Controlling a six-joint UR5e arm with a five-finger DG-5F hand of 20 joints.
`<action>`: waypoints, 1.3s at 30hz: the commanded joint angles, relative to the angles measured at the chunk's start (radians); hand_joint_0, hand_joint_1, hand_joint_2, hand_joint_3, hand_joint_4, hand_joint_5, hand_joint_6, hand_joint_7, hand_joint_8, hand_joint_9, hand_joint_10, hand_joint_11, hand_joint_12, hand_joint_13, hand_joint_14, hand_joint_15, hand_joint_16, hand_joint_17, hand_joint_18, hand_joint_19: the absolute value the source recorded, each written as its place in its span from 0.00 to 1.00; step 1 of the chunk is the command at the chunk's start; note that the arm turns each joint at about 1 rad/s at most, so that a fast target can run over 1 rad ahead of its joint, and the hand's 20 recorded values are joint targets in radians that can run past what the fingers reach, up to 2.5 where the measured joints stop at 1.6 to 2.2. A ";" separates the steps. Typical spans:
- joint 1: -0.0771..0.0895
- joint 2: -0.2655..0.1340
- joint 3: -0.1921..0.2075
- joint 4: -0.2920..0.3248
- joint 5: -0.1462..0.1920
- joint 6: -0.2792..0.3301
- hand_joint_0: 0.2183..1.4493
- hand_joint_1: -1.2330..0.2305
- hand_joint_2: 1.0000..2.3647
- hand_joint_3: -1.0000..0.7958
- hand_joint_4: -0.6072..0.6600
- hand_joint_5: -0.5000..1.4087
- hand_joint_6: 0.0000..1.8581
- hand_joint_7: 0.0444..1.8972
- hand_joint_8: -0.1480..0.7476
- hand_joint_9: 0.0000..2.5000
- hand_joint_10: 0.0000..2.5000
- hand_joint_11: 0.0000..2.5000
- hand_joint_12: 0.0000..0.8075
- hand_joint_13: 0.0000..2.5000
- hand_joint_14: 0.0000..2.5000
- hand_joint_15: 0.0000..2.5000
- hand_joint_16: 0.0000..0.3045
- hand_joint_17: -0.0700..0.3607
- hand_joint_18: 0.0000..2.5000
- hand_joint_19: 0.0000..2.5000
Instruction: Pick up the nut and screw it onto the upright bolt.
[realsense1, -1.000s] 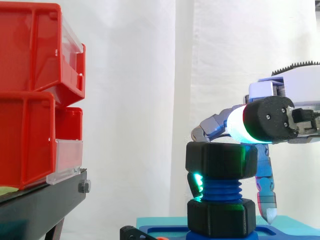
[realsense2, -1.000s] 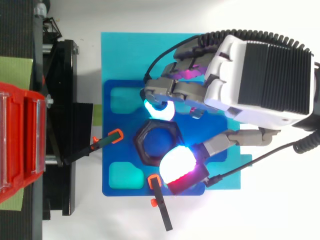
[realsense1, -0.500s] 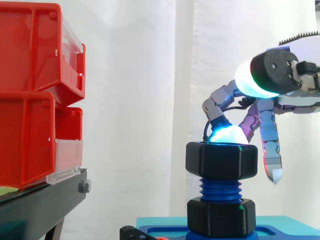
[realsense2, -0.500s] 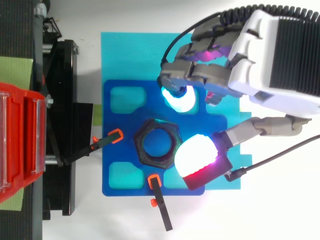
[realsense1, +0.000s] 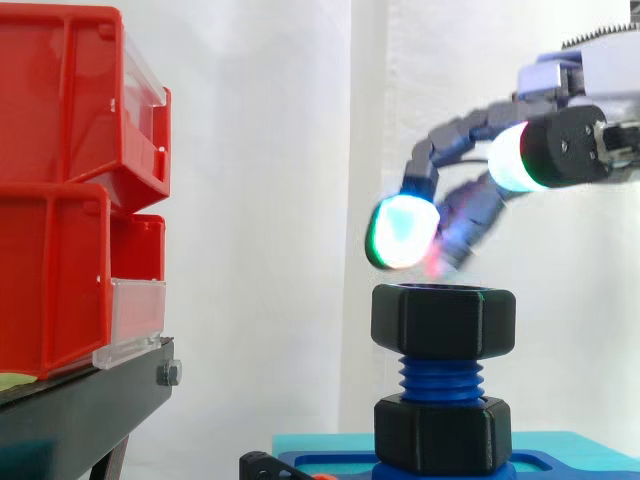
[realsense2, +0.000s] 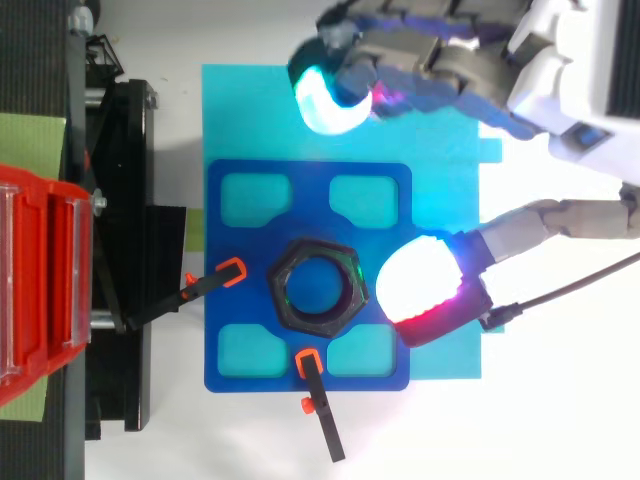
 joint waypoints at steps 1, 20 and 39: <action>-0.006 0.003 0.021 0.006 0.000 0.000 0.13 0.36 0.00 0.28 0.56 0.15 0.27 0.36 0.45 0.21 0.00 0.00 0.49 0.09 0.00 0.00 0.19 0.47 0.03 0.06; 0.029 -0.049 0.021 0.145 -0.003 0.049 0.07 0.27 0.00 0.28 0.61 0.13 0.27 0.37 0.48 0.16 0.00 0.00 0.53 0.05 0.00 0.00 0.21 0.49 0.00 0.01; 0.101 -0.051 0.021 0.099 0.083 0.132 0.09 0.26 0.00 0.28 0.61 0.13 0.27 0.37 0.48 0.16 0.00 0.00 0.52 0.05 0.00 0.00 0.19 0.47 0.00 0.01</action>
